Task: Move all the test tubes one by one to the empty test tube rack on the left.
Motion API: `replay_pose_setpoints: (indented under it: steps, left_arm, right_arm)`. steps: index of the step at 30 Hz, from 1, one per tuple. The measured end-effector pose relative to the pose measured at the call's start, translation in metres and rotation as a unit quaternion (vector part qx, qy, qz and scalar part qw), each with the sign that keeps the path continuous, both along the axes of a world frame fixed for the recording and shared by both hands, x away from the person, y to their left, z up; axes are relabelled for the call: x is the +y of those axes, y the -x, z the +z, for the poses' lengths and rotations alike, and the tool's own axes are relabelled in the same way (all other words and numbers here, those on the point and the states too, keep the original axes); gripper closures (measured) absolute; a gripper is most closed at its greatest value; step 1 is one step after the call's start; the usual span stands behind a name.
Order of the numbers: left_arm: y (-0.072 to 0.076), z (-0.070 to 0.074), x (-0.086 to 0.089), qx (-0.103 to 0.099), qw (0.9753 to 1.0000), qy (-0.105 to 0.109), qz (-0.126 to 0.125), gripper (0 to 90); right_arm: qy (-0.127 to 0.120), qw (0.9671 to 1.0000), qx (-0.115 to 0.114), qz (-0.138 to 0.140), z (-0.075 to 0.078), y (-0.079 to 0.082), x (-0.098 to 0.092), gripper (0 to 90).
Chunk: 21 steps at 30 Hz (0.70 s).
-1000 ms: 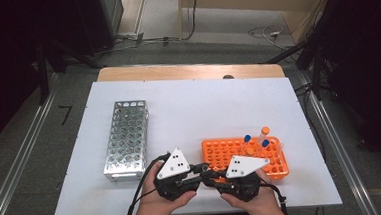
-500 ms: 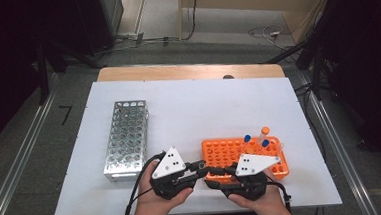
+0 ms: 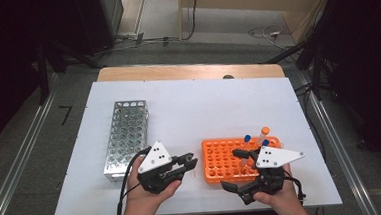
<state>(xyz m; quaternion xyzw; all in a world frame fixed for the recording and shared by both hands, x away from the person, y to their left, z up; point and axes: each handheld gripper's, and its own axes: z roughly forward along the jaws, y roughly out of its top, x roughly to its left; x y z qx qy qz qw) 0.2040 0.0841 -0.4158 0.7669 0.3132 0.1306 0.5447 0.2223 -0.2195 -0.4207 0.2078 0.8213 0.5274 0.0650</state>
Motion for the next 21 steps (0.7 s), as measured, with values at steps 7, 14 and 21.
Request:
replay_pose_setpoints:
  steps: [7, 14, 21]
  left_arm:
    - [-0.007, 0.011, 0.018, -0.011, 0.9995, 0.001, 0.028, 76.0]
    - [-0.02, 0.021, 0.034, -0.019, 0.9985, 0.003, 0.05, 76.1]
    - [-0.034, 0.024, 0.05, -0.019, 0.9972, 0.008, 0.072, 76.1]
  right_arm:
    - [-0.005, 0.9997, -0.009, -0.023, 0.005, 0.0, -0.015, 0.0]
    - [-0.014, 0.9984, -0.016, -0.052, 0.008, -0.003, -0.036, 0.0]
    - [-0.014, 0.996, -0.021, -0.086, 0.009, -0.008, -0.06, 0.0]
